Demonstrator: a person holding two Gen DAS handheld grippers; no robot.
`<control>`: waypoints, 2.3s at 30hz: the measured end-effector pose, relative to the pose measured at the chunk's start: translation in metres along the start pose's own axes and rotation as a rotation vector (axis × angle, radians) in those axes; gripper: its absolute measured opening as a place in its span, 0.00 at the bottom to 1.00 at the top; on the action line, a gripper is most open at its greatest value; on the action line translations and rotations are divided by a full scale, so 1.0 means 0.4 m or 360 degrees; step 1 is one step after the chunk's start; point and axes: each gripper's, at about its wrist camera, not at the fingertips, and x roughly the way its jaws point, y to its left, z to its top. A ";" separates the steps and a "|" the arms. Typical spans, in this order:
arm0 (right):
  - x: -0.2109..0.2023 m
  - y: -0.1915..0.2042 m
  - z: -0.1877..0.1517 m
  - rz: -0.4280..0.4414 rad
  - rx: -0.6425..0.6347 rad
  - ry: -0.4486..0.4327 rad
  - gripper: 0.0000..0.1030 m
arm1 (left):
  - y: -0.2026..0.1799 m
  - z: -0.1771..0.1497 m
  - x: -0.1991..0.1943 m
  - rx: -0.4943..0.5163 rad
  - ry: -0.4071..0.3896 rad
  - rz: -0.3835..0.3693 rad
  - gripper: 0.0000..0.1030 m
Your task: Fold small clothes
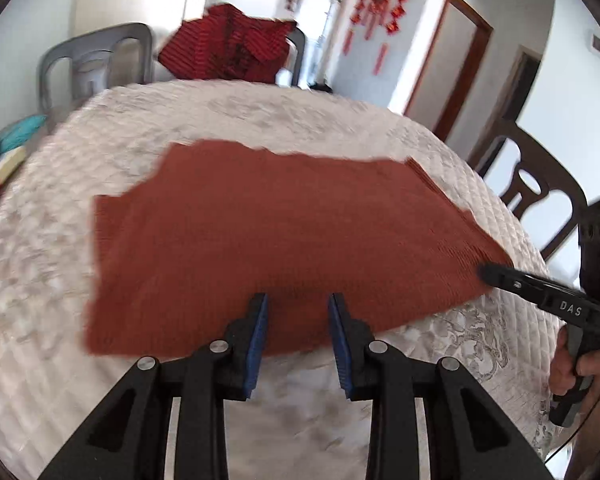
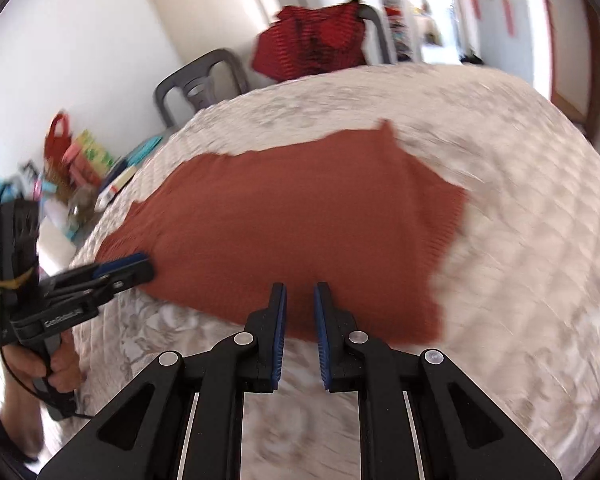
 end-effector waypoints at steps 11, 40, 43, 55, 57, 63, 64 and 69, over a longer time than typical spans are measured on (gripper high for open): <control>-0.047 -0.137 -0.027 0.0156 0.0440 -0.0080 0.12 | 0.146 -0.034 -0.026 -0.0245 -0.0024 0.0110 0.32; -0.100 -0.134 -0.092 0.0194 0.0582 -0.0033 0.41 | 0.244 -0.114 -0.095 -0.0668 -0.0072 -0.0053 0.43; -0.080 -0.141 -0.074 0.0224 0.0622 -0.0040 0.41 | 0.248 -0.097 -0.073 -0.0711 -0.0097 -0.0092 0.48; -0.052 -0.155 -0.044 0.0271 0.0732 -0.0131 0.41 | 0.263 -0.080 -0.051 -0.0847 -0.0168 -0.0152 0.52; -0.054 -0.159 -0.045 0.0292 0.0754 -0.0152 0.41 | 0.261 -0.079 -0.050 -0.0840 -0.0178 -0.0138 0.51; -0.047 -0.157 -0.034 0.0222 0.0746 -0.0154 0.30 | 0.268 -0.067 -0.029 -0.0846 -0.0161 -0.0076 0.26; -0.041 -0.157 -0.033 0.0199 0.0740 -0.0142 0.20 | 0.266 -0.066 -0.026 -0.0835 -0.0150 -0.0071 0.21; -0.038 -0.170 -0.038 0.0217 0.0764 -0.0134 0.14 | 0.261 -0.065 -0.043 -0.0811 -0.0141 -0.0076 0.12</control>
